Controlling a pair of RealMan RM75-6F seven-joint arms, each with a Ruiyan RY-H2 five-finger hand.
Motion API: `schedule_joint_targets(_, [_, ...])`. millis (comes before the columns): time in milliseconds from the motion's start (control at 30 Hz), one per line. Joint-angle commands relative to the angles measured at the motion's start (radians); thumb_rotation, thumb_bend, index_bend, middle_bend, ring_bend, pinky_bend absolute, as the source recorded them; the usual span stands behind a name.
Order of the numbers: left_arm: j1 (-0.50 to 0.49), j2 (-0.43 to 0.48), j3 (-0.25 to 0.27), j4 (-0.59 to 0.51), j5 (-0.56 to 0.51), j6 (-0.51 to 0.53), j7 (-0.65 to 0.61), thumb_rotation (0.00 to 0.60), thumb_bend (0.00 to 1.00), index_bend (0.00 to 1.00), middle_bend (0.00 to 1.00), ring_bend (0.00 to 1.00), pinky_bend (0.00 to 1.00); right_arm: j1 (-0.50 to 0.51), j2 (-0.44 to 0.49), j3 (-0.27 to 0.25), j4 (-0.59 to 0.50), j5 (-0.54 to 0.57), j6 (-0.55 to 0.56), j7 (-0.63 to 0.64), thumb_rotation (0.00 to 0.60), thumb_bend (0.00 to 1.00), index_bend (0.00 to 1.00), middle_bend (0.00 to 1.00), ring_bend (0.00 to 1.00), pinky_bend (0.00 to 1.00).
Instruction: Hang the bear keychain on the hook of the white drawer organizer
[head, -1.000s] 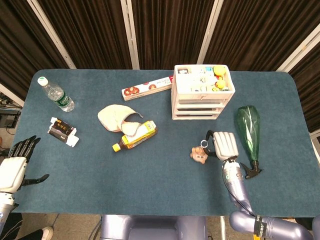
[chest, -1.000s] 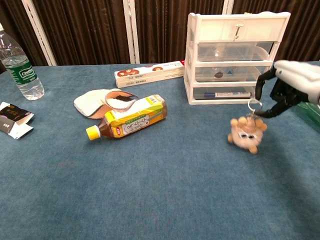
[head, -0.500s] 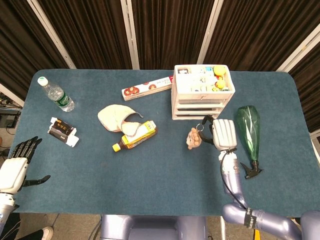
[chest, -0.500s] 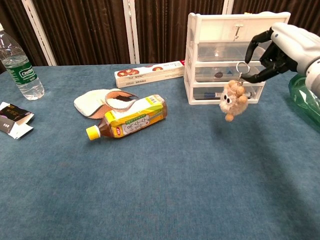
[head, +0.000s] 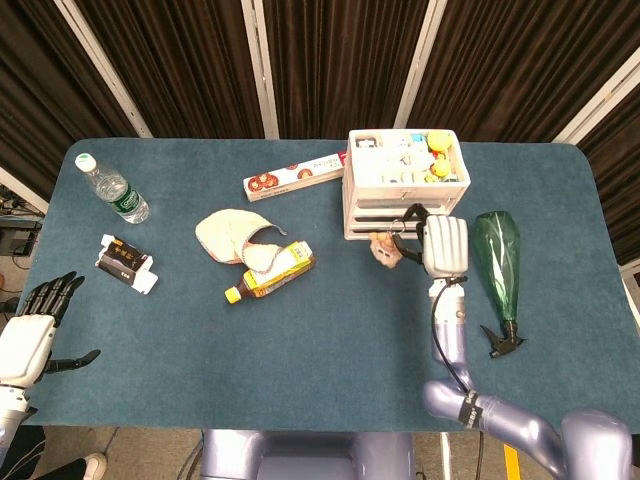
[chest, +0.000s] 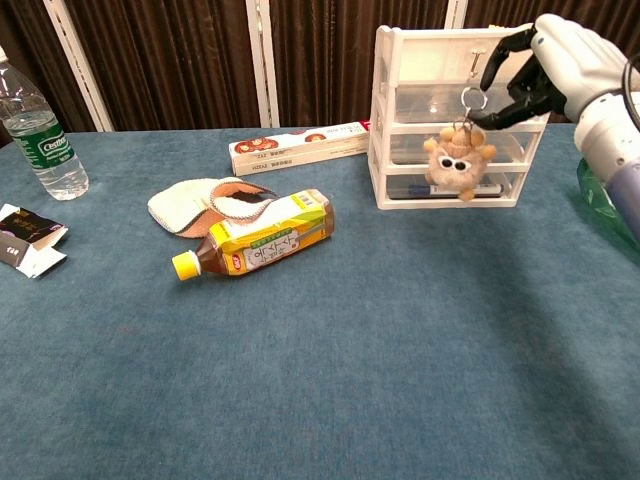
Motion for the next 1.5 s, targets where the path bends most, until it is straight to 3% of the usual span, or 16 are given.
schedule_joint_targets(33, [-0.003, 0.004, 0.001, -0.004, 0.001, -0.005, -0.006, 0.6, 0.0, 0.0, 0.0, 0.0, 0.0, 0.027, -0.029, 0.026, 0.045, 0.006, 0.003, 0.014, 0.6, 0.21, 0.56, 1.0, 1.0, 0.94])
schedule_joint_targets(333, [-0.005, 0.01, 0.004, -0.008, 0.002, -0.011, -0.018, 0.6, 0.0, 0.0, 0.0, 0.0, 0.0, 0.053, -0.068, 0.044, 0.123, 0.004, 0.018, 0.048, 0.6, 0.21, 0.55, 1.0, 1.0, 0.94])
schedule_joint_targets(1500, [-0.007, 0.013, 0.005, -0.023, -0.008, -0.019, -0.013, 0.6, 0.0, 0.0, 0.0, 0.0, 0.0, 0.109, -0.107, 0.103, 0.243, 0.062, -0.01, 0.085, 0.6, 0.21, 0.55, 1.0, 1.0, 0.94])
